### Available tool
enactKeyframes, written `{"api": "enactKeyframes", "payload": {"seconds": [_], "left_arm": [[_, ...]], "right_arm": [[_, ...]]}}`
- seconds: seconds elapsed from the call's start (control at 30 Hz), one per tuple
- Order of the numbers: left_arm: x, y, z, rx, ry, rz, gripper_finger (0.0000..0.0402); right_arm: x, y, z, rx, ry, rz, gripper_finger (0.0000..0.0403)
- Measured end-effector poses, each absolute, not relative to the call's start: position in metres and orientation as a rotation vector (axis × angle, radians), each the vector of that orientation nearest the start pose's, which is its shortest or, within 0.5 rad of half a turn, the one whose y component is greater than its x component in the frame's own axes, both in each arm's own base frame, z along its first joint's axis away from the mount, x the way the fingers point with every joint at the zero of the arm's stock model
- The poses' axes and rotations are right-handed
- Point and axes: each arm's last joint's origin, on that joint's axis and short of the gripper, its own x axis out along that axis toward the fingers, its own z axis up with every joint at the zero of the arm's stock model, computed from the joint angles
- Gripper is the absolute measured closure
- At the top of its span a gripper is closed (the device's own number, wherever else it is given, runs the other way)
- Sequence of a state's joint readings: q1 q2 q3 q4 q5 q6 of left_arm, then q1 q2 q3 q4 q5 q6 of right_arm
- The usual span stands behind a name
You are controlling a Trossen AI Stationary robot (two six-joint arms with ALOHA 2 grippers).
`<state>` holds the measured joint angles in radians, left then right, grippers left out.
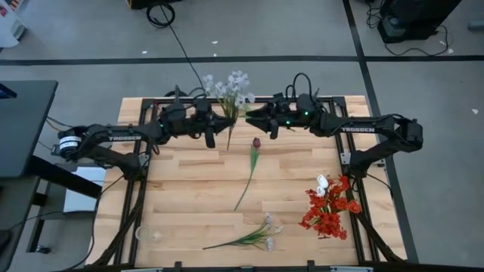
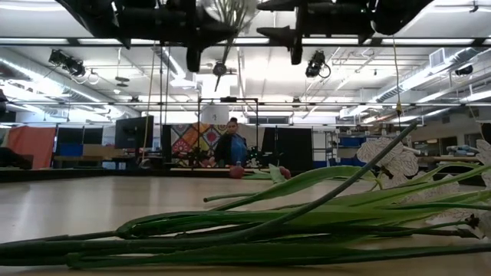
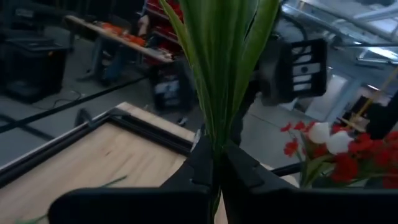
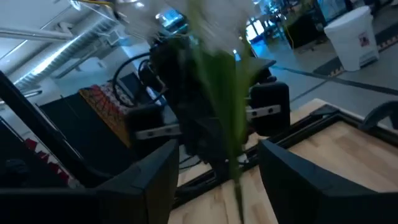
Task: Sort flowers into vase by color
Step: Put the top left white flowers into the transparent vase
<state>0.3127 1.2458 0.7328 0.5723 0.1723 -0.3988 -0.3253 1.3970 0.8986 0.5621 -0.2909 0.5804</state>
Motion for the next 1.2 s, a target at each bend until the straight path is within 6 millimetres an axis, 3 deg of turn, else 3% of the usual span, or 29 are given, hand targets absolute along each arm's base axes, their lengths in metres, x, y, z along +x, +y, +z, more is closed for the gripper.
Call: {"api": "enactKeyframes", "payload": {"seconds": [0.23, 0.4, 0.53, 0.67, 0.77, 0.87, 0.93, 1.03, 1.2], "left_arm": [[0.277, 0.063, 0.296, -0.278, -0.068, 0.034, 0.0386], [0.281, 0.053, 0.286, -0.258, 0.017, 0.002, 0.0386], [0.282, 0.048, 0.285, -0.264, 0.030, -0.035, 0.0386], [0.283, 0.046, 0.281, -0.326, 0.065, -0.037, 0.0383], [0.283, 0.046, 0.280, -0.353, 0.083, -0.030, 0.0361], [0.282, 0.044, 0.273, -0.370, 0.149, -0.026, 0.0318], [0.282, 0.042, 0.267, -0.381, 0.198, -0.025, 0.0288], [0.282, 0.042, 0.267, -0.364, 0.205, -0.026, 0.0254], [0.283, 0.042, 0.272, -0.306, 0.147, -0.041, 0.0248]], "right_arm": [[0.319, -0.070, 0.294, 0.528, -0.077, 0.082, 0.0176], [0.329, -0.058, 0.287, 0.495, -0.088, 0.096, 0.0195], [0.336, -0.053, 0.277, 0.501, -0.074, 0.066, 0.0254], [0.338, -0.049, 0.274, 0.496, -0.077, 0.033, 0.0373], [0.337, -0.047, 0.276, 0.474, -0.091, -0.028, 0.0386], [0.331, -0.048, 0.287, 0.406, -0.101, -0.060, 0.0387], [0.330, -0.052, 0.306, 0.365, -0.097, -0.057, 0.0387], [0.333, -0.053, 0.321, 0.312, 0.011, -0.035, 0.0387], [0.337, -0.051, 0.342, 0.246, 0.103, -0.018, 0.0387]]}}
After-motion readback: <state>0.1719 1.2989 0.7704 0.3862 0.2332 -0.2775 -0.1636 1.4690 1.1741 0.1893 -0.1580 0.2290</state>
